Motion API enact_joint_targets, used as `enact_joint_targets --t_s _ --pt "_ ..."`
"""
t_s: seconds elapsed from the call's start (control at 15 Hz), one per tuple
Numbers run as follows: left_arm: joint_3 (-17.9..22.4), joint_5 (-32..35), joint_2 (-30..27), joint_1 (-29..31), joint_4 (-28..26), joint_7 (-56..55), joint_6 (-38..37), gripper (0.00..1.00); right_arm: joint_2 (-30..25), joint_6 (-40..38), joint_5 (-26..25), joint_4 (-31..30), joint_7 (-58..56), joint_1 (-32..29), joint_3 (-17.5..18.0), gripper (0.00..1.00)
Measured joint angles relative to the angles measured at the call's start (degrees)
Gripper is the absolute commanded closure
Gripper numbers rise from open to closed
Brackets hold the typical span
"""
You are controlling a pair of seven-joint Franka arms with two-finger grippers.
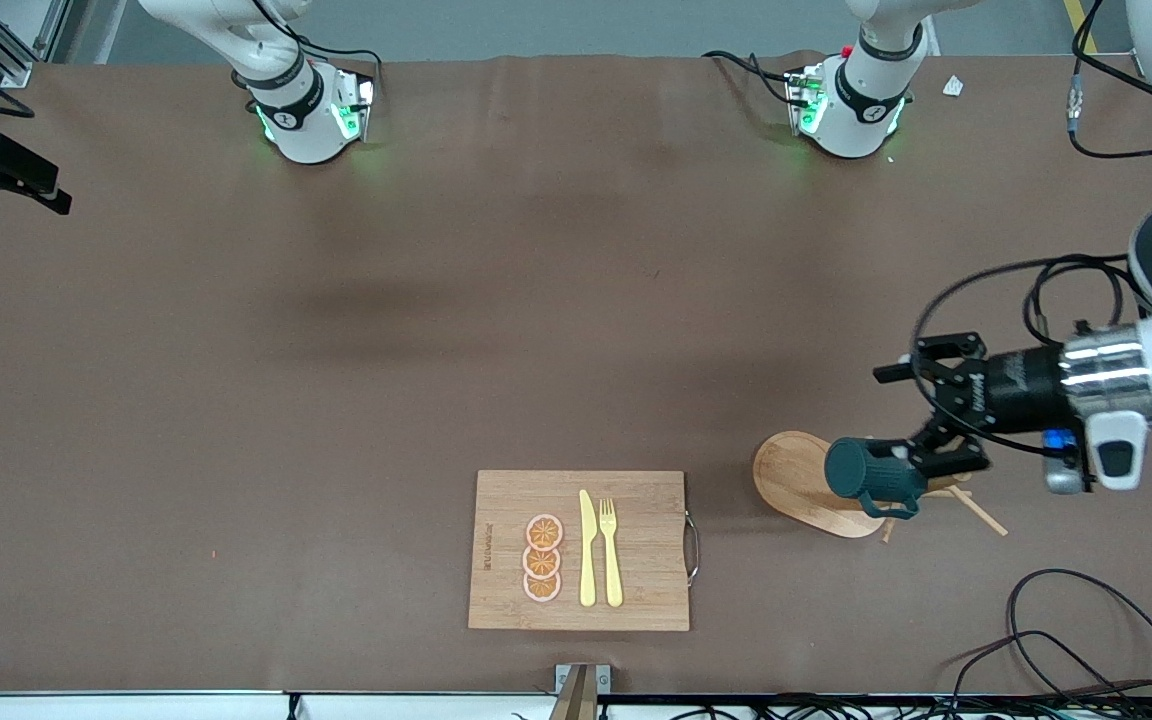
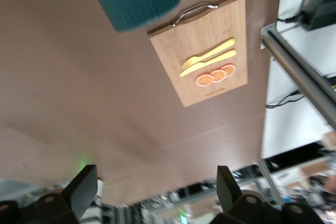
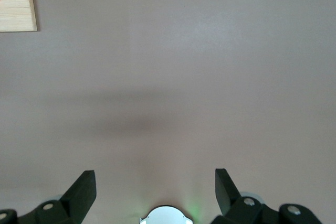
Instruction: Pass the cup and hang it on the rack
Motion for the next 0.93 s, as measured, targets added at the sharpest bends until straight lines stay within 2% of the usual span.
enact_joint_targets --t_s 0.13,0.4,0.67,0.8,0.93 --pt "-3.6 5.3 -0.6 0.0 0.1 0.9 0.1 0.00 0.0 0.0 -0.1 0.0 -0.3 0.0 0.0 0.00" --pt "-6.1 16.5 -3.5 0.2 0.4 11.9 0.1 0.00 0.0 0.2 -0.2 0.0 -1.9 0.0 0.0 0.00" --pt "-6.3 33.0 -7.5 0.5 0.4 27.3 -3.7 0.00 0.0 0.2 -0.3 0.0 -2.1 0.0 0.0 0.00" --pt "-6.2 36.9 -9.3 1.9 0.4 35.7 -6.4 0.00 0.0 0.2 -0.3 0.0 -2.1 0.0 0.0 0.00" --pt "-5.1 37.7 -11.7 3.5 0.4 43.5 -8.7 0.00 0.0 0.2 -0.3 0.0 -2.2 0.0 0.0 0.00"
